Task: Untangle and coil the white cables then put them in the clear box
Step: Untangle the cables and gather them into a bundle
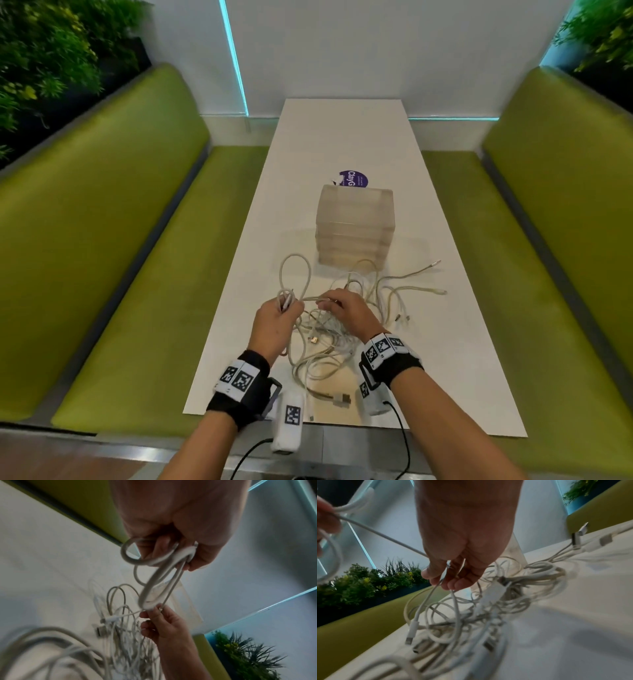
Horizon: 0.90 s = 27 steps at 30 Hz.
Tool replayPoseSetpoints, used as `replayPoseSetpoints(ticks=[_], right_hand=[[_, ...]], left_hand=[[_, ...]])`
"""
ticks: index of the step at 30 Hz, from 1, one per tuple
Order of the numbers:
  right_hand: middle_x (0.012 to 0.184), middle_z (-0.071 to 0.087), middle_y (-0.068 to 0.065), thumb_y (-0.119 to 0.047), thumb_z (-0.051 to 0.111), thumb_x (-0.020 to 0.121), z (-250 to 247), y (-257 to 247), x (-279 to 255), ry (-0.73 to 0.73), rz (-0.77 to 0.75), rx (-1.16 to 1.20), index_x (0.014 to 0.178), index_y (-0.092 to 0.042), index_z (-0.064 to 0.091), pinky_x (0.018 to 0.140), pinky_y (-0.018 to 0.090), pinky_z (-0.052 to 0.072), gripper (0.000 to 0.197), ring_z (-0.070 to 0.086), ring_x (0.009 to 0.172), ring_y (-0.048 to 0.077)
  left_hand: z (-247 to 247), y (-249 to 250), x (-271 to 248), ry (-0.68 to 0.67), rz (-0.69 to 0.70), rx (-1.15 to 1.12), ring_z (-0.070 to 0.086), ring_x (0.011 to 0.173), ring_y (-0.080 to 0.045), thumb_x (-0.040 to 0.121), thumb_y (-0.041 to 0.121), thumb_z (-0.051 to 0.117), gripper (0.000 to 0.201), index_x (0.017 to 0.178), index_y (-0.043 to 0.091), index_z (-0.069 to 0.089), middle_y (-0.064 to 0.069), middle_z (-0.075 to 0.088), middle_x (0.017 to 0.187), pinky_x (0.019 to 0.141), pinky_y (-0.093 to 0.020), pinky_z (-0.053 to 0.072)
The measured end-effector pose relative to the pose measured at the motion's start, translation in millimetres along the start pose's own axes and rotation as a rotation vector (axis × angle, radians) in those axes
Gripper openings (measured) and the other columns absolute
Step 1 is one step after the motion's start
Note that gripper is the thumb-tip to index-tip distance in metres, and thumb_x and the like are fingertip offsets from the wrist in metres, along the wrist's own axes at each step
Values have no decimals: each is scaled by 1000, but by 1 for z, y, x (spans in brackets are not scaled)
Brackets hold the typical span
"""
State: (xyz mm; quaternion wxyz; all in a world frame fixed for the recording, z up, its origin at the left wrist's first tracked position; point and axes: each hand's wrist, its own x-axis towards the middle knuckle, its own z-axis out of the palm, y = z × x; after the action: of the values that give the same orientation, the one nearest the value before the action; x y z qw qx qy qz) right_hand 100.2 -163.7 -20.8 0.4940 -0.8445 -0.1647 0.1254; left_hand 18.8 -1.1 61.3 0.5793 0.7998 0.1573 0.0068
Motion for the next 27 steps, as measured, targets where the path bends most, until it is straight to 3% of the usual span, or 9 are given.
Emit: replayPoseSetpoints(ticks=[6,12,14,16,19,22,24,26,27], right_hand=[[91,66,0,-17,62,89,-4,-26,-11,-67,-5,82,114,-17,64,74,18,44,25,59,81,7],[77,69,4,1,57,89,-23,-73,-45,-239,-26,336,134,-19,50,60,22,47,50,58,62,14],[71,68,-4,-1,59,88,-28,-83,-51,-321,-17,269,129,-20,56,59,22,47,45,57,59,11],[62,65,-11,-4,60,88,-35,-90,-57,-396,-18,158,108,-22,68,59,21,47,28,55,56,7],[65,61,-11,-10,59,91,-41,-93,-68,-448,-9,82,93,-20,72,59,18,44,16,53,58,7],[71,60,-9,-15,54,94,-39,-90,-80,-341,2,1,94,-8,70,60,18,45,17,53,59,1],[77,59,-6,-14,52,95,-40,-86,-92,-296,-17,-27,91,-11,69,62,20,45,18,53,60,-1],[95,57,0,-9,52,94,-43,-81,-106,-366,-59,-14,90,-9,68,67,22,46,17,54,72,1],[104,56,2,-7,52,94,-44,-79,-113,-415,-83,-1,90,-7,68,71,23,47,17,54,79,2]], left_hand=[[-31,-20,-6,-65,-66,50,34,54,-16,88,17,58,21,70,12,50,4,38,55,57,-30,30],[-33,-27,-17,-377,-9,450,38,54,-15,80,23,54,26,59,17,40,2,44,57,52,-30,29],[-28,-24,-21,-492,30,625,38,53,-15,81,25,53,28,58,17,39,1,44,57,51,-30,27],[-23,-18,-27,-606,50,753,39,53,-14,78,31,52,29,57,16,39,0,44,58,51,-32,27],[-19,-11,-35,-714,51,830,38,51,-15,74,36,52,30,58,15,40,0,43,58,50,-32,27],[-21,-12,-42,-765,107,755,49,59,-17,85,36,58,27,70,14,51,-2,54,65,56,-32,36],[-28,-11,-50,-727,99,453,57,67,-13,88,37,61,18,96,21,60,3,64,76,63,-30,46],[-34,-7,-57,-645,57,173,51,58,2,92,27,60,26,116,27,51,18,60,64,57,-15,41],[-36,-7,-60,-639,50,154,47,54,4,94,25,58,29,120,27,46,19,56,61,54,-11,37]])
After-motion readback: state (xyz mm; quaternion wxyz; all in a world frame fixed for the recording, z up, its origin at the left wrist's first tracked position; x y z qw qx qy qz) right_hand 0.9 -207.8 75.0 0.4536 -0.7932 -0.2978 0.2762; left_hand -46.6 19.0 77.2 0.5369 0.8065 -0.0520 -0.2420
